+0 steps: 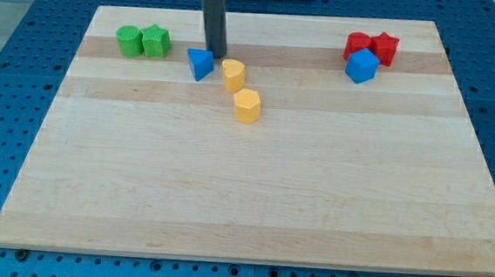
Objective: Place the blue triangle towards the bottom left
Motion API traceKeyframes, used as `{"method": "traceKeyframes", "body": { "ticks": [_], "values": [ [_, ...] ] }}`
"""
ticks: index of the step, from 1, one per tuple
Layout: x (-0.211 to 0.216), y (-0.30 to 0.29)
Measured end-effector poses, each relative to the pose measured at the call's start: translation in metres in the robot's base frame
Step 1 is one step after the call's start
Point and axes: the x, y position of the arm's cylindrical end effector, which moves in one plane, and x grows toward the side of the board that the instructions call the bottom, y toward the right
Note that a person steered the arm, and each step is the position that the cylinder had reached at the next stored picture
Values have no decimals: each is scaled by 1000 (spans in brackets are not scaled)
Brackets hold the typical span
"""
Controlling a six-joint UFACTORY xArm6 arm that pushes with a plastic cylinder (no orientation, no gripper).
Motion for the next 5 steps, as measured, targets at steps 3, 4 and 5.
{"method": "traceKeyframes", "body": {
  "ticks": [3,4,5],
  "values": [
    [78,-67],
    [110,-84],
    [147,-101]
  ]
}}
